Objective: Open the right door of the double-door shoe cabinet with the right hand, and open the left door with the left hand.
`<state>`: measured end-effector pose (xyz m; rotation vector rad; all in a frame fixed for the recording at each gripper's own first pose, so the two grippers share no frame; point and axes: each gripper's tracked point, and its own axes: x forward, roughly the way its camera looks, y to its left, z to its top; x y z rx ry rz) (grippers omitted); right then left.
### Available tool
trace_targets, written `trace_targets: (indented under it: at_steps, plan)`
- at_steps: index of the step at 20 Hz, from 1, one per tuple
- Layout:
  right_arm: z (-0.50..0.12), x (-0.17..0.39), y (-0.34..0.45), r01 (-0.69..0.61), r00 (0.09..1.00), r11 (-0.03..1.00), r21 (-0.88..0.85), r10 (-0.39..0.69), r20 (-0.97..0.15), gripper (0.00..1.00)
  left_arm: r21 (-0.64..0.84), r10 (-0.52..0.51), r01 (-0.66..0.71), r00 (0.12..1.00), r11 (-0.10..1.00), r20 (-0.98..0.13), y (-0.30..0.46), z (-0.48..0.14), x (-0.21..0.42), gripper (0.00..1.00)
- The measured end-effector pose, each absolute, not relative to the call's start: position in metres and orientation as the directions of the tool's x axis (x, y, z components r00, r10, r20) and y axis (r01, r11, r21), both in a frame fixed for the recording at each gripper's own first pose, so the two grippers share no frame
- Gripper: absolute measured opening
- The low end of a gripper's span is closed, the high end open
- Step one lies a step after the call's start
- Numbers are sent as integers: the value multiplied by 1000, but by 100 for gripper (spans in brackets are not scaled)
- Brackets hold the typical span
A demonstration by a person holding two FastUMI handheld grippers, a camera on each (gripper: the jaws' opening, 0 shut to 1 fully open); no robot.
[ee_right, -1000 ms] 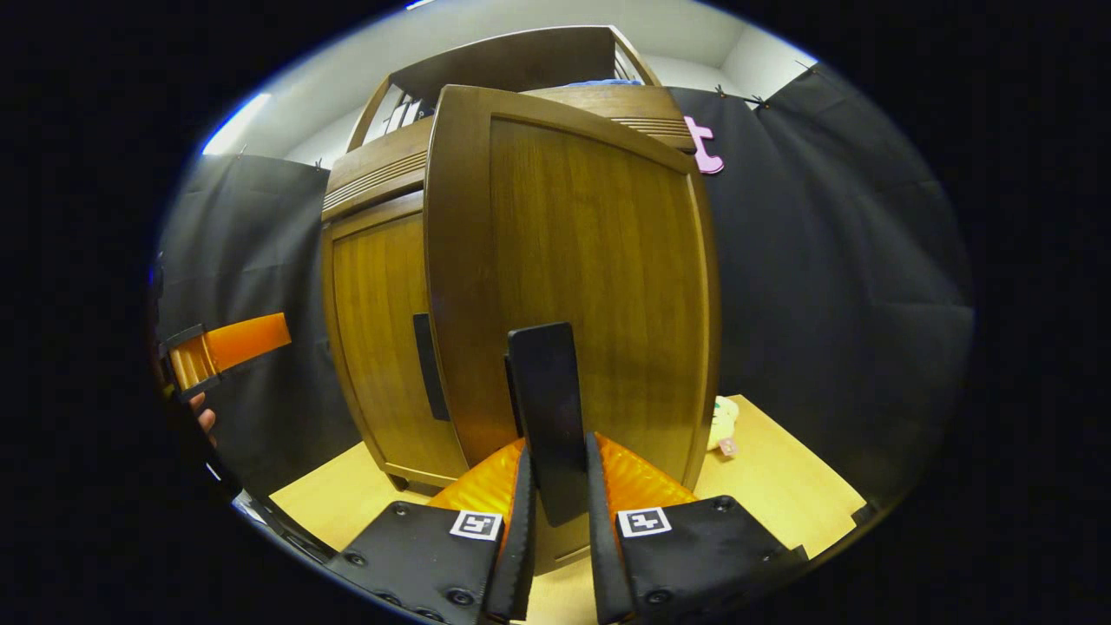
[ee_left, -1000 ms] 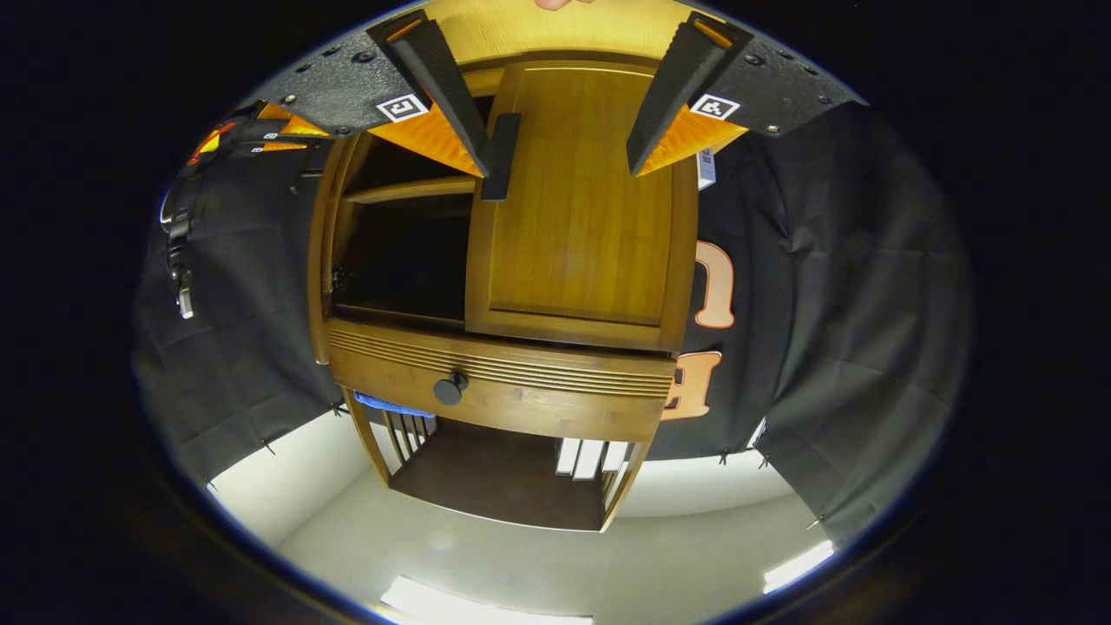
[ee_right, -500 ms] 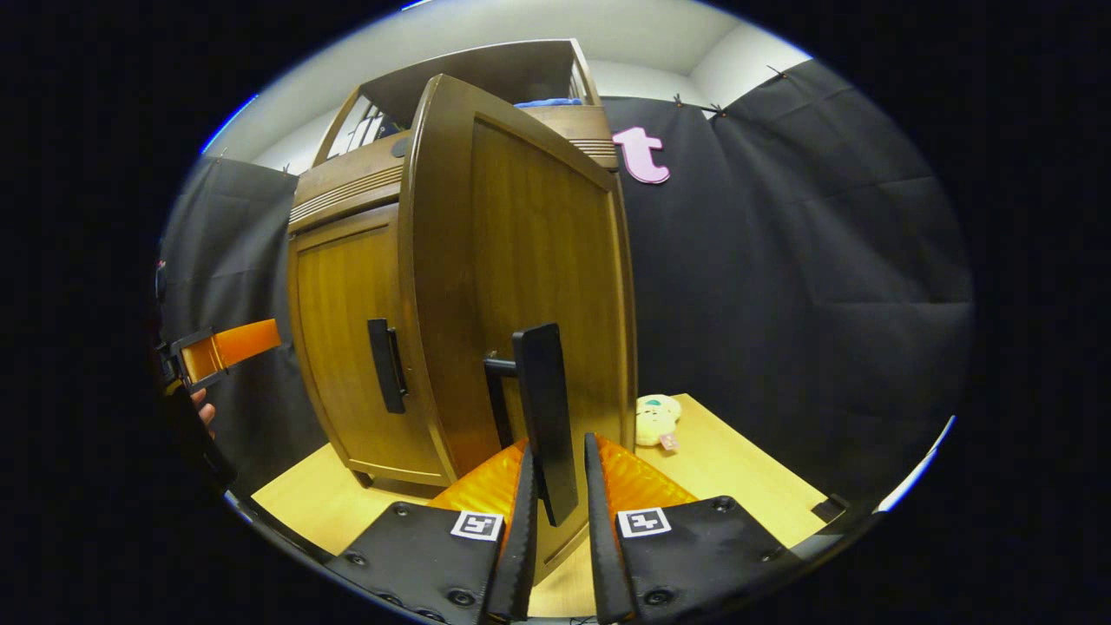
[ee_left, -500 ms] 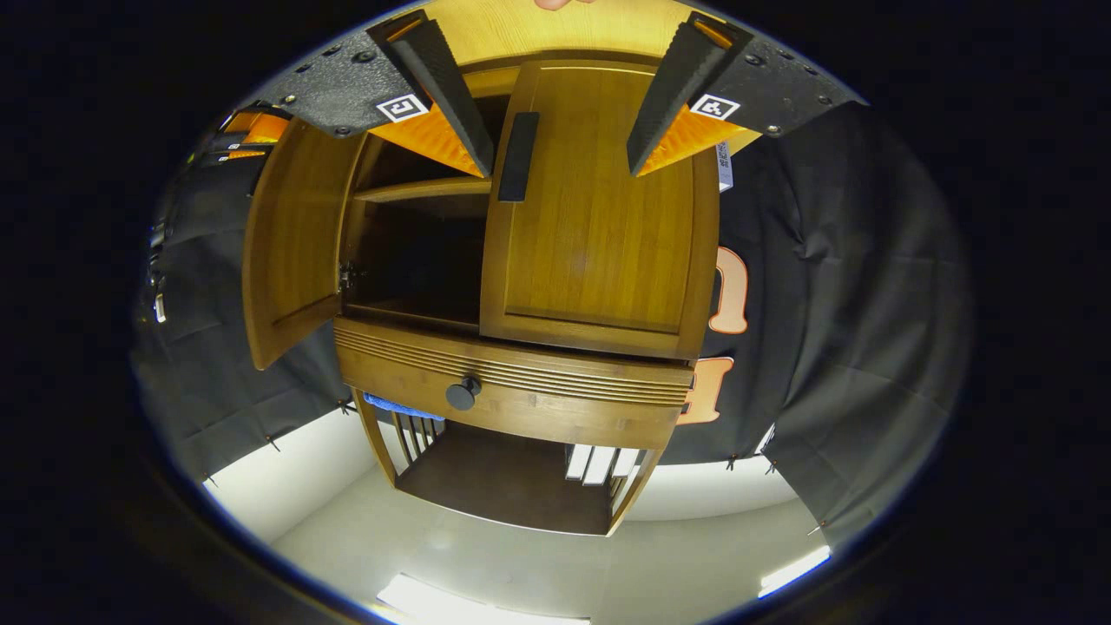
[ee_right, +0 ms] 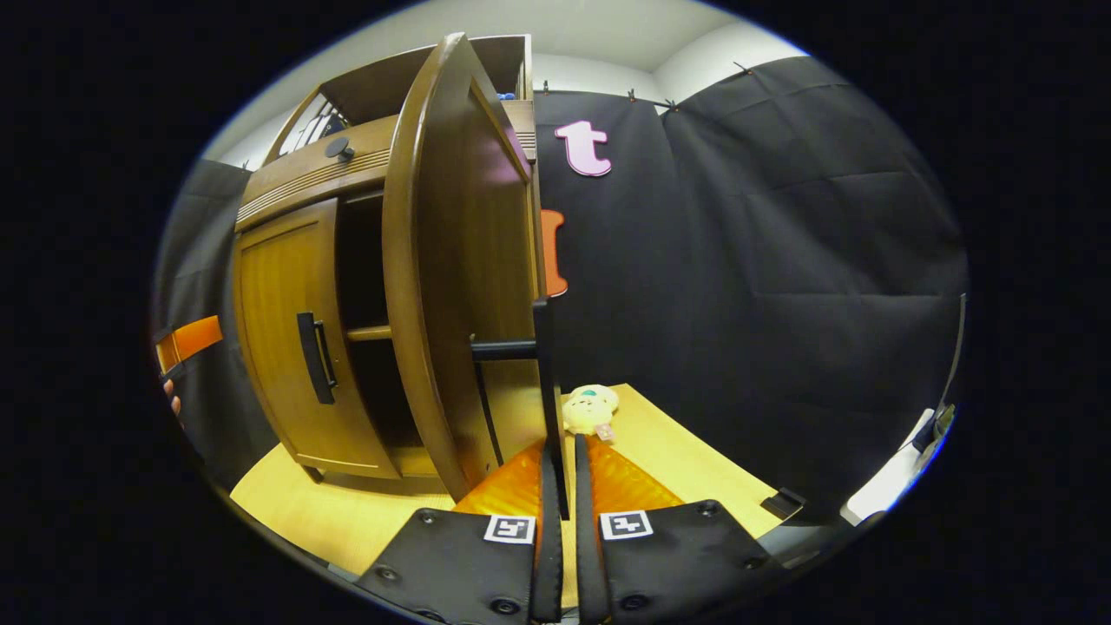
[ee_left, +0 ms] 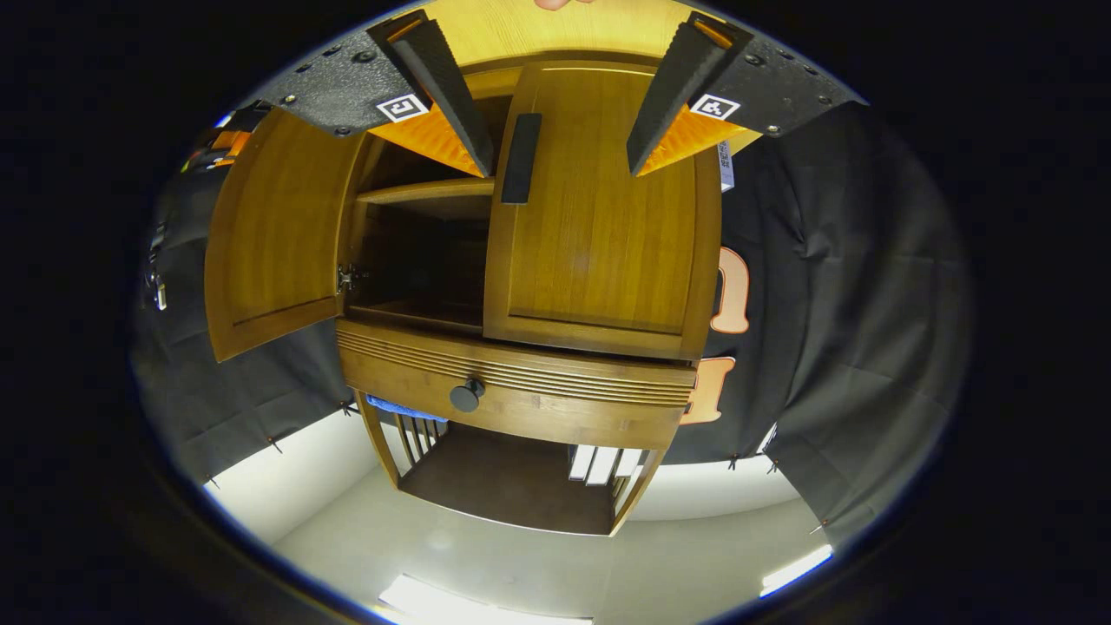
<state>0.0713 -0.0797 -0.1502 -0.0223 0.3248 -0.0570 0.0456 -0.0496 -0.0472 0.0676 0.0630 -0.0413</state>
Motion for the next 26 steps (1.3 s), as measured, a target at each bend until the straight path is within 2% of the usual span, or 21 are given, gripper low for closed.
trace_targets:
  at_steps: [10, 11, 12, 17, 19, 20, 21, 24, 25, 26]
  plan:
    - [-147, 79, -131, -109, 945, 994, 10, 107, -309, 15, 74, -7, 11, 999, 997, -51, -39, -41, 36, 92]
    - [-146, 81, -135, -122, 943, 992, 13, 120, -311, 20, 75, -3, 7, 999, 997, -50, -38, -40, 35, 92]
    - [-146, 82, -138, -133, 940, 991, 10, 129, -316, 15, 76, 0, 4, 999, 997, -49, -37, -40, 33, 92]
    - [-146, 80, -140, -165, 938, 985, 47, 171, -301, 15, 82, 14, -11, 999, 997, -36, -32, -32, 23, 92]
    - [-146, 74, -139, -169, 938, 985, 43, 174, -299, 15, 88, 20, -17, 999, 996, -32, -29, -30, 18, 91]
    - [-148, 71, -140, -161, 938, 986, 44, 166, -303, 3, 90, 23, -20, 999, 996, -30, -28, -29, 17, 91]
    - [-147, 67, -143, -148, 943, 987, 56, 158, -294, 16, 91, 25, -22, 999, 996, -29, -27, -29, 17, 92]
    - [-143, 55, -159, -69, 954, 995, 74, 87, -286, 16, 87, 21, -19, 999, 996, -28, -27, -28, 18, 92]
    - [-141, 50, -170, -29, 957, 998, 58, 45, -285, 30, 84, 15, -12, 999, 996, -31, -29, -29, 19, 92]
    - [-138, 43, -175, -4, 958, 998, 61, 21, -285, 17, 80, 9, -6, 999, 997, -36, -30, -30, 22, 94]
